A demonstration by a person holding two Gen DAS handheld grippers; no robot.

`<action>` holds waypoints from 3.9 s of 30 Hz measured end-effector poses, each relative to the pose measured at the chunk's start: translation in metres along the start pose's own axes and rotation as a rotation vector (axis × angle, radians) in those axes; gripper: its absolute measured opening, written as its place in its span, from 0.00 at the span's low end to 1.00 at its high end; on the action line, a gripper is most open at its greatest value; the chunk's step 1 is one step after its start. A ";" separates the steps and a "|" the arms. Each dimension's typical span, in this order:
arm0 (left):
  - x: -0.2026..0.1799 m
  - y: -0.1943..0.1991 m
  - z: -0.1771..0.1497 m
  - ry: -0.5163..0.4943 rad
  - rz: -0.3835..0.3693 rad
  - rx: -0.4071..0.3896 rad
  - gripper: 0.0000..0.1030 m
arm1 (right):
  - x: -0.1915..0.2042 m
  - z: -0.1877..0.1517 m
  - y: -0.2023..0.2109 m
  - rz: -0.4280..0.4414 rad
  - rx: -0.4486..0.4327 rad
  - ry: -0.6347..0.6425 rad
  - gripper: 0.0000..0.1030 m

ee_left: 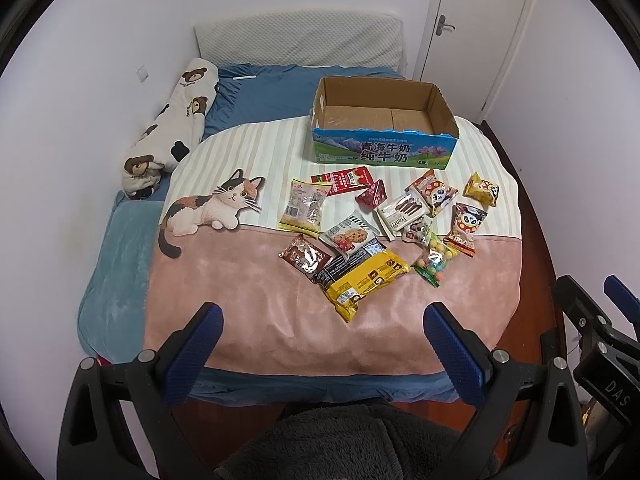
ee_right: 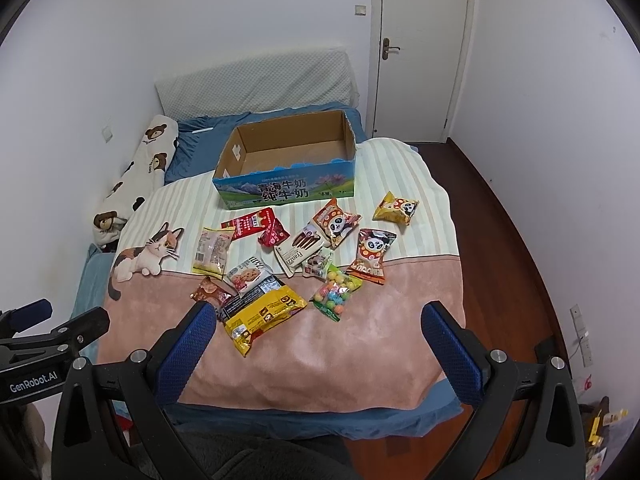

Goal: Organize snacks

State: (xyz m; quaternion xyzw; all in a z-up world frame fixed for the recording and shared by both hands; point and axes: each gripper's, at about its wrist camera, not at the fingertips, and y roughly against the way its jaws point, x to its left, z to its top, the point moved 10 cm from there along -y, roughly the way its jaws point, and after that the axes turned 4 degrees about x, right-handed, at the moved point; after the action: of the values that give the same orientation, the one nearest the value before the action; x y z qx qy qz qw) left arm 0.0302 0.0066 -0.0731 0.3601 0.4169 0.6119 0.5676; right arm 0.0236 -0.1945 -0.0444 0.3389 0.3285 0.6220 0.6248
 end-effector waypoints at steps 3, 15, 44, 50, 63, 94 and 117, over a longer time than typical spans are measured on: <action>0.000 0.000 0.000 0.001 0.001 0.000 1.00 | 0.000 -0.001 0.000 0.000 0.000 -0.001 1.00; -0.002 -0.001 -0.001 0.003 0.000 0.002 1.00 | 0.001 0.003 -0.003 0.005 0.007 0.000 1.00; -0.070 -0.314 -0.007 -0.560 0.105 0.400 1.00 | -0.048 -0.038 -0.281 0.236 0.500 -0.267 1.00; -0.101 -0.363 -0.012 -0.654 0.027 0.487 1.00 | -0.072 -0.036 -0.325 0.236 0.545 -0.318 1.00; -0.105 -0.376 -0.021 -0.498 0.005 0.474 0.93 | -0.125 0.034 -0.367 0.148 0.465 -0.408 1.00; -0.044 -0.380 -0.045 0.097 0.058 0.575 0.79 | -0.128 -0.048 -0.397 0.151 0.707 -0.181 0.60; -0.044 -0.401 -0.070 -0.037 -0.010 0.448 0.76 | -0.148 -0.081 -0.387 -0.118 0.565 -0.377 0.52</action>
State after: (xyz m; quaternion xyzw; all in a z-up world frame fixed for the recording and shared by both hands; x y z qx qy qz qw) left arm 0.1287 -0.0408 -0.4680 0.4863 0.5334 0.4945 0.4841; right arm 0.1694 -0.3402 -0.4128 0.5878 0.3855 0.3958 0.5910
